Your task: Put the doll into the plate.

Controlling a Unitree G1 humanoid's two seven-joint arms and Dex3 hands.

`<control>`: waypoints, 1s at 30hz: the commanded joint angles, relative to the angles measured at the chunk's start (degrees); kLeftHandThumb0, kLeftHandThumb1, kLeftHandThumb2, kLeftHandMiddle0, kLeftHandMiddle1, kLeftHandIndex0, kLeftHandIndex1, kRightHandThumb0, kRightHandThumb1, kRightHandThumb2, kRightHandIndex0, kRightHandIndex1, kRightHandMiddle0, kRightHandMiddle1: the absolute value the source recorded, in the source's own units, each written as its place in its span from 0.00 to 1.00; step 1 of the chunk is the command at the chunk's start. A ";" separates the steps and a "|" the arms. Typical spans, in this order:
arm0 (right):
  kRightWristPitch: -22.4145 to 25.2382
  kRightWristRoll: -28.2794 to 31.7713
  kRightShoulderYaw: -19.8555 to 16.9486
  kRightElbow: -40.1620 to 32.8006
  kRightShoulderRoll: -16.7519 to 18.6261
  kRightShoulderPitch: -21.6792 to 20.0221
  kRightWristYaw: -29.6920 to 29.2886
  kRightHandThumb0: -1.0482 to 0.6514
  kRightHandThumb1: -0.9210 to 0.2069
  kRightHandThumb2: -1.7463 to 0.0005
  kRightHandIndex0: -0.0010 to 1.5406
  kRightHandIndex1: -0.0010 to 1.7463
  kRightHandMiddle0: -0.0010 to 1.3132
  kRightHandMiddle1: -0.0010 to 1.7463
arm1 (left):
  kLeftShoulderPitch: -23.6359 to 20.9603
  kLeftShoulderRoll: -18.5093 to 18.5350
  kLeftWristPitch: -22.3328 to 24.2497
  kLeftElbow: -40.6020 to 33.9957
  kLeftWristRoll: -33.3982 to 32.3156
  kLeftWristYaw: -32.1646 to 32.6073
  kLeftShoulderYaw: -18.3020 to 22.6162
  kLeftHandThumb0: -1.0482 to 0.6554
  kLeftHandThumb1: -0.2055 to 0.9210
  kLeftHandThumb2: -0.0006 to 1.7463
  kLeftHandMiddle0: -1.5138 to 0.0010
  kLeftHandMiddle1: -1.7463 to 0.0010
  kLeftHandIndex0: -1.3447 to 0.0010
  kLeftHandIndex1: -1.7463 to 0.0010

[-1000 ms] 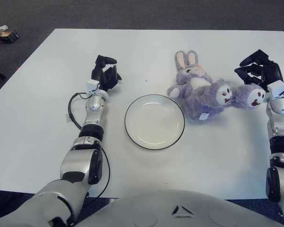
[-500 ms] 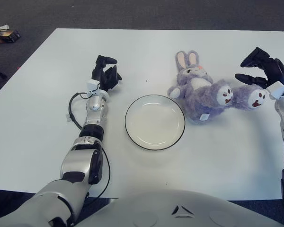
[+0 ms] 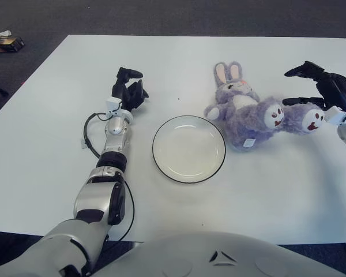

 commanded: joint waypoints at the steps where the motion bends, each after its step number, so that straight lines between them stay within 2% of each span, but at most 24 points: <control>1: -2.12 -3.02 1.73 2.49 -2.01 -2.70 -3.00 0.41 0.00 0.96 0.41 0.11 0.30 0.31 | 4.03 -1.49 -0.74 2.77 0.64 0.50 -0.40 0.40 0.89 0.38 0.47 0.00 0.79 0.00; 5: -3.55 -4.18 3.36 4.18 -3.03 -3.92 -3.36 0.40 0.00 0.97 0.39 0.10 0.32 0.27 | 4.01 -1.47 -0.82 2.85 0.64 0.45 -0.42 0.40 0.89 0.38 0.47 0.00 0.79 0.00; 12: -6.33 -5.11 6.53 6.52 -4.91 -5.98 -1.99 0.39 0.01 0.99 0.33 0.02 0.33 0.18 | 4.00 -1.42 -0.89 2.93 0.67 0.39 -0.46 0.40 0.89 0.38 0.47 0.00 0.79 0.00; 21: -9.21 -8.71 9.74 8.93 -5.88 -8.53 -5.10 0.35 0.04 1.00 0.31 0.00 0.32 0.15 | 4.04 -1.36 -0.92 3.09 0.66 0.30 -0.47 0.40 0.89 0.38 0.47 0.00 0.79 0.00; 30: -12.23 -12.04 13.32 9.30 -6.92 -11.40 -5.36 0.34 0.06 1.00 0.22 0.00 0.28 0.06 | 3.79 -1.16 -1.00 3.74 0.60 0.18 -0.37 0.40 0.89 0.38 0.47 0.00 0.79 0.00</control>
